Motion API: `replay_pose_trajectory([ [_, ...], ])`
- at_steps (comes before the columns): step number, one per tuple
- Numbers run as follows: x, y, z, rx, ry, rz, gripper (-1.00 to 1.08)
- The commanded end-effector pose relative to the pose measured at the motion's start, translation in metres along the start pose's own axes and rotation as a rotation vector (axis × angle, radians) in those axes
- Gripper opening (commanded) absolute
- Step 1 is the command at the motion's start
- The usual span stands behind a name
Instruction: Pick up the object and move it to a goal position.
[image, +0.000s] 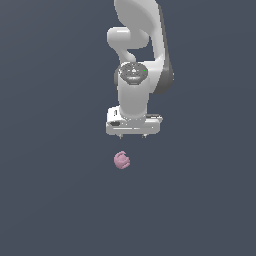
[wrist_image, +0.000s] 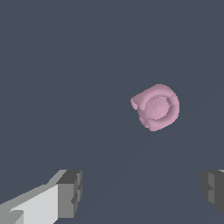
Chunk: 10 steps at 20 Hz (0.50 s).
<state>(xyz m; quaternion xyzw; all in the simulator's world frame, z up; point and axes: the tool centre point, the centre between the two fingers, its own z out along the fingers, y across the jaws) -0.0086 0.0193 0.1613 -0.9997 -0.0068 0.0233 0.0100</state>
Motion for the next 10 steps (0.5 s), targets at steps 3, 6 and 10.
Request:
replay_pose_trajectory([
  [3,0.000,-0.002,-0.001,-0.002,0.003,-0.003,1.00],
  [6,0.003,-0.010,-0.006,-0.011,0.018,-0.021,1.00],
  [10,0.005,-0.019,-0.011,-0.021,0.034,-0.041,1.00],
])
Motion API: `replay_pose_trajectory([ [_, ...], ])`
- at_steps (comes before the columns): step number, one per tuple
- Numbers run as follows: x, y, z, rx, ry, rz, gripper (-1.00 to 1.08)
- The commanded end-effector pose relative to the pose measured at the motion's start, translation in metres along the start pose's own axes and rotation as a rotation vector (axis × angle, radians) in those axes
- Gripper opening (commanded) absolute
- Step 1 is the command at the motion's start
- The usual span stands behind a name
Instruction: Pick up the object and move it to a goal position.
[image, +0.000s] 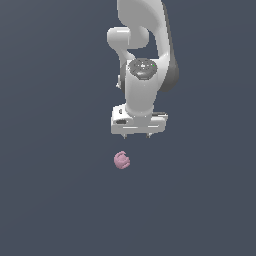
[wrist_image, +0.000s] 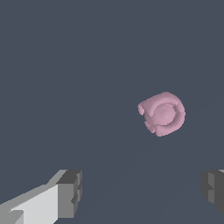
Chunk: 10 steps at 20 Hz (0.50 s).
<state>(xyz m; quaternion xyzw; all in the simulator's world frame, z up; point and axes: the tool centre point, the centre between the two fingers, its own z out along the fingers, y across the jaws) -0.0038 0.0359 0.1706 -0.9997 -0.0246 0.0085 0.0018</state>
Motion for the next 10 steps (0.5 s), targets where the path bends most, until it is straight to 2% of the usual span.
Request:
replay_pose_trajectory([
  [1,0.0010,-0.0027,-0.0016,-0.004,0.006,-0.007,1.00],
  [10,0.0032,0.0012,0.0022,-0.003,0.005,-0.026,1.00],
])
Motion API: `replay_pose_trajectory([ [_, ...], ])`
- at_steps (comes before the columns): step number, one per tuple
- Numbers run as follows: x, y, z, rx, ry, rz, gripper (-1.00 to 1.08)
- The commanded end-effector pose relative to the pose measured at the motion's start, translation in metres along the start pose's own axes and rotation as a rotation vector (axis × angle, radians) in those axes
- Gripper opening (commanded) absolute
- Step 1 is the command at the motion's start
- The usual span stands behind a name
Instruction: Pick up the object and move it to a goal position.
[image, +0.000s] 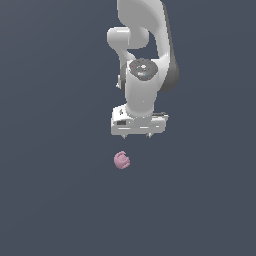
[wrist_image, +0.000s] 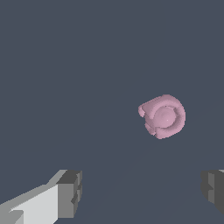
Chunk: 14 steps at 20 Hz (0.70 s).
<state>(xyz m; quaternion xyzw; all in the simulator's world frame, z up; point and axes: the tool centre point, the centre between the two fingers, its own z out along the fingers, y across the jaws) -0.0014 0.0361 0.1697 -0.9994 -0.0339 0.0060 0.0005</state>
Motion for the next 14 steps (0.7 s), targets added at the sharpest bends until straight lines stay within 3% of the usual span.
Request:
replay_pose_trajectory([
  [1,0.002,0.002,0.003,-0.001,0.000,-0.015,1.00],
  [14,0.021,0.032,0.035,-0.004,0.004,-0.206,1.00],
])
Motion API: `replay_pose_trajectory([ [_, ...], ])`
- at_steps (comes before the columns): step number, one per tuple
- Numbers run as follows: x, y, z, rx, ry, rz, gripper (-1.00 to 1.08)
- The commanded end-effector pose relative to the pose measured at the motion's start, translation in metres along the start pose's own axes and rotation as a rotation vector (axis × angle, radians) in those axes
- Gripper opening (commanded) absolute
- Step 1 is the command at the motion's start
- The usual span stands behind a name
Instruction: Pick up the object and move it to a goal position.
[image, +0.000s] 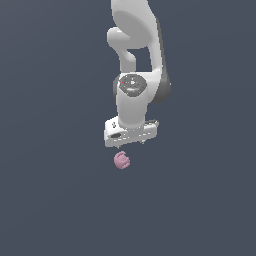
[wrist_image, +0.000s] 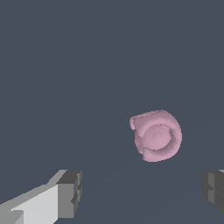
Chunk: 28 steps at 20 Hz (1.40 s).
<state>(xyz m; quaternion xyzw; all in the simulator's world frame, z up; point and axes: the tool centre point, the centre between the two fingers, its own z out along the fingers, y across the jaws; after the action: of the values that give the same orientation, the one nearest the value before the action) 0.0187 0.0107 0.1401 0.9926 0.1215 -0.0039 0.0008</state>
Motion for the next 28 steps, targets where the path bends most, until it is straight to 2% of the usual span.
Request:
replay_pose_trajectory([
  [1,0.003,0.009,0.009,-0.001,0.001,-0.052,1.00],
  [14,0.013,0.043,0.045,-0.001,0.007,-0.247,1.00],
  [28,0.013,0.047,0.065,0.000,0.008,-0.271,1.00],
])
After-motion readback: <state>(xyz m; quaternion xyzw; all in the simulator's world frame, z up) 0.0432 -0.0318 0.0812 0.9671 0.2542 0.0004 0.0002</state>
